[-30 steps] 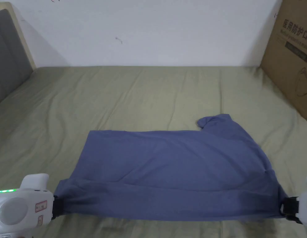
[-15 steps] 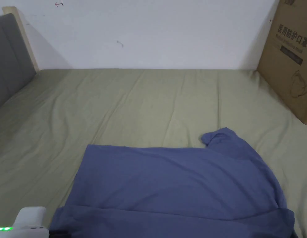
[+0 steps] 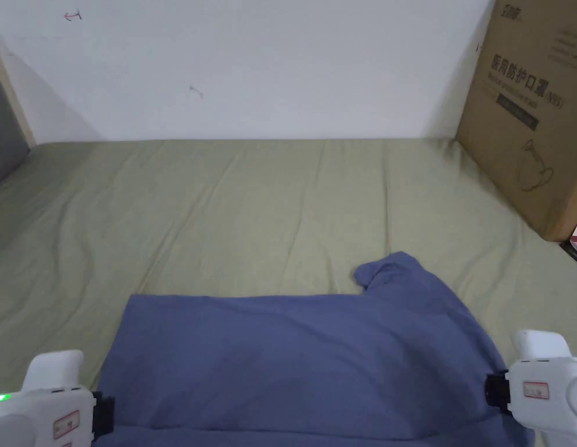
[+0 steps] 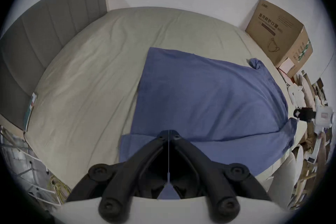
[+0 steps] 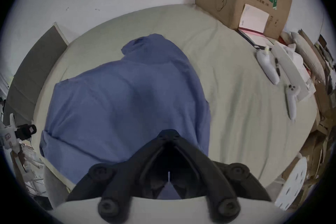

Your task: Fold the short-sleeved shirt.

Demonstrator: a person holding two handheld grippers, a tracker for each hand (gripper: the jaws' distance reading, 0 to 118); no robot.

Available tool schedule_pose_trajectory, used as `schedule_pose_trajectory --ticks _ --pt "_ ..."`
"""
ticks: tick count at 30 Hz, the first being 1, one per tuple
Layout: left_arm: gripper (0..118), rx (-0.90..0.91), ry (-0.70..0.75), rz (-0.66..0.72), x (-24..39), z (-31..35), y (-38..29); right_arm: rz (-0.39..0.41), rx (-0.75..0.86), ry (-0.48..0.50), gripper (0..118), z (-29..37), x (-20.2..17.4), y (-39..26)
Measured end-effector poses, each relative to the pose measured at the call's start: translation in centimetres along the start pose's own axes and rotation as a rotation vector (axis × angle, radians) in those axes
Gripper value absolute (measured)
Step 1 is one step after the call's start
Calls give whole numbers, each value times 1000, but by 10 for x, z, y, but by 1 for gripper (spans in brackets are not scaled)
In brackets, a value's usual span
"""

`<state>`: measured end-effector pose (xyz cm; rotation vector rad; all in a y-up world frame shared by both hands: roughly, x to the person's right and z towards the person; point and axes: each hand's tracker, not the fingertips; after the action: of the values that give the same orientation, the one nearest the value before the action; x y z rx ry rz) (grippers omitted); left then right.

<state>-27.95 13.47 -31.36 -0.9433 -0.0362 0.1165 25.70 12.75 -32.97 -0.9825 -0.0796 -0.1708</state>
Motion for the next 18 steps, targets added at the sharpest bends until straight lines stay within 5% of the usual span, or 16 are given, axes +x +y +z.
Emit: schedule_pose_trajectory --ticks 3,4,5,6,7,14,16,18 --pt "0 -8 -1 -6 5 -11 14 10 37 25 2 -18 -3 46" --pt "0 -8 -1 -5 5 -14 19 27 59 19 19 -28 -2 61" --pt "0 -11 -8 -1 6 -19 25 47 83 -9 62 -40 -3 81" --pt "0 -13 -8 9 7 -22 30 61 77 -28 93 -55 -3 100" --pt "0 -12 -9 10 9 -26 34 63 41 -52 107 -72 -2 117" --pt "0 -43 4 -14 15 -52 51 -32 -103 -27 102 -165 9 171" --pt "0 -54 10 3 12 -58 51 -12 -128 -17 90 -176 6 164" --pt "0 -69 7 12 10 -62 50 75 -160 -105 63 -182 2 156"
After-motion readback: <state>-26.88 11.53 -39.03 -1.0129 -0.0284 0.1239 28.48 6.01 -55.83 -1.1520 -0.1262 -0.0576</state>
